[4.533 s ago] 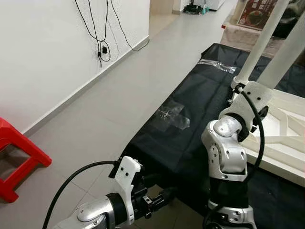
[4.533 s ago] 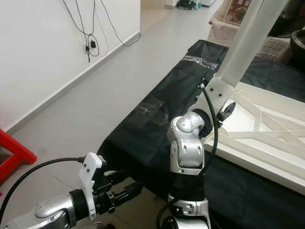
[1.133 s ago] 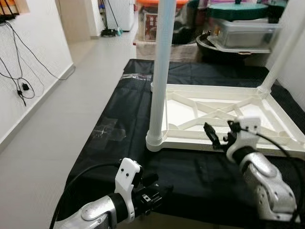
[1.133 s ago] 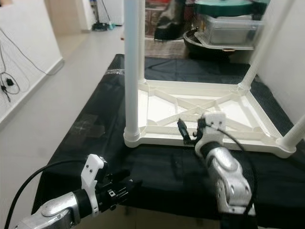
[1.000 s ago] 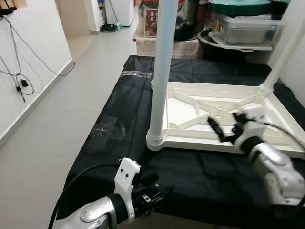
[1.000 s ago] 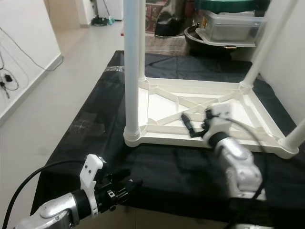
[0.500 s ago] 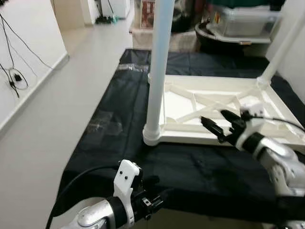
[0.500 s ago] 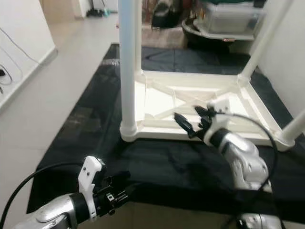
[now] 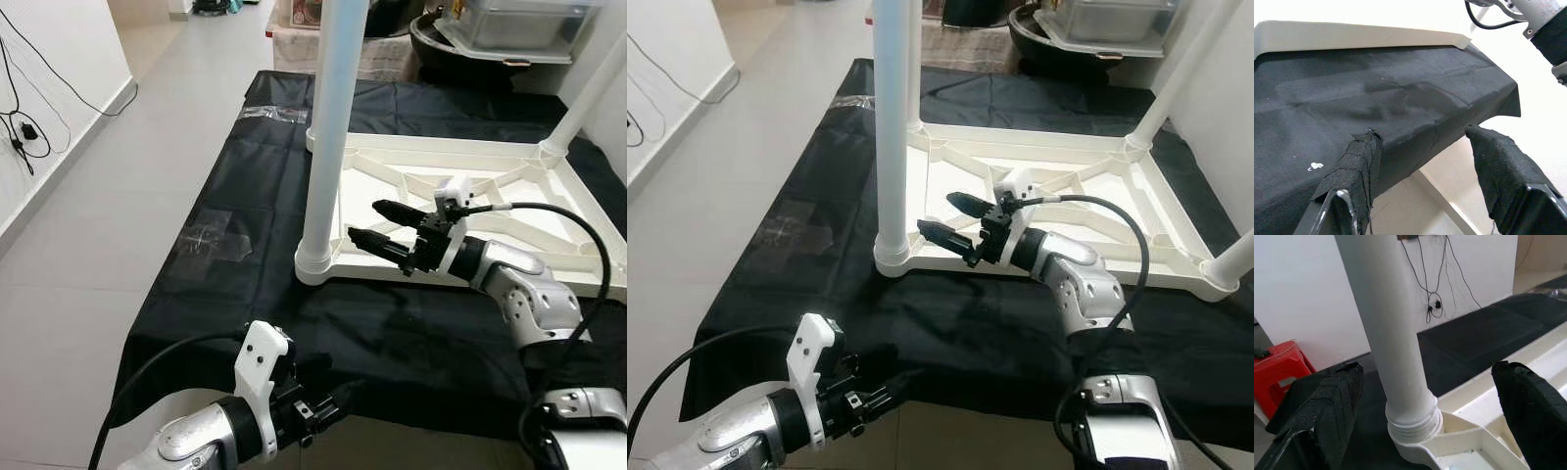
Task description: Building children table
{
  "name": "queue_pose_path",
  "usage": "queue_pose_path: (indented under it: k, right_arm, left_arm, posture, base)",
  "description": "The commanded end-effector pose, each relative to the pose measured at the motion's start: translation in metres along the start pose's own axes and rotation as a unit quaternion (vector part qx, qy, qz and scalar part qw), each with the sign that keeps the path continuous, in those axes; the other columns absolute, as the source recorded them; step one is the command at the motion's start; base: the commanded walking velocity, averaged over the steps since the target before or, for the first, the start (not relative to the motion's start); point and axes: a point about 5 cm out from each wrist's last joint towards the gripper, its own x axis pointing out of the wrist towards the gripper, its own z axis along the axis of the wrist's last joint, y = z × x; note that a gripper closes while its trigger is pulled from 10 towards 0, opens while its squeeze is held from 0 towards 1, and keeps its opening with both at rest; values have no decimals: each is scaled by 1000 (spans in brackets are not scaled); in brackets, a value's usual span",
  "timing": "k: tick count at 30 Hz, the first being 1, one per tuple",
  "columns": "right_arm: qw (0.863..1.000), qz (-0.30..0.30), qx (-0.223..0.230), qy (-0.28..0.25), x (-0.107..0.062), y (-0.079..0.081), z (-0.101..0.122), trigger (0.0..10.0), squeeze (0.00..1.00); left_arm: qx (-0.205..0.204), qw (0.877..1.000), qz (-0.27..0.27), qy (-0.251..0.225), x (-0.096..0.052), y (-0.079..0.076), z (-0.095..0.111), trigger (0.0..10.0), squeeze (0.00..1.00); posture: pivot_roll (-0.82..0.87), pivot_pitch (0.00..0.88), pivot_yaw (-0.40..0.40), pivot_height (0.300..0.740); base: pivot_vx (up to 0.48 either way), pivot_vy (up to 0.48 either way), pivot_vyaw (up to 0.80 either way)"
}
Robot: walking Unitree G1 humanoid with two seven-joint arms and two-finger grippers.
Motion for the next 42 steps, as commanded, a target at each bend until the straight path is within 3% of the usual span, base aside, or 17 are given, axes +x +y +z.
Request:
queue_pose_path:
  k: [1,7,21,27,42]
  right_arm:
    - [1000,12,-5,-19,4,1,5,10000,0]
    - [999,26,-13,-27,10,2,8,10000,0]
    - [996,41,-34,-66,58,7,23,10000,0]
    - [996,46,-35,-67,71,9,25,10000,0]
    - [995,56,-26,-73,88,14,28,10000,0]
  left_arm:
    - [-1,1000,1,7,1,-1,-3,10000,0]
    - [-1,1000,1,8,1,-1,-3,10000,0]
    - [-4,1000,1,8,2,-3,-4,10000,0]
    - [-4,1000,1,6,3,-4,-4,10000,0]
    - [-6,1000,3,5,3,-5,-4,10000,0]
  posture:
    - [222,115,-87,740]
    - [219,109,-87,740]
    - [217,105,-98,740]
    - [217,114,-104,740]
    - [216,122,-111,740]
  base:
    - [0,0,0]
    - [0,0,0]
    - [0,0,0]
    - [0,0,0]
    - [0,0,0]
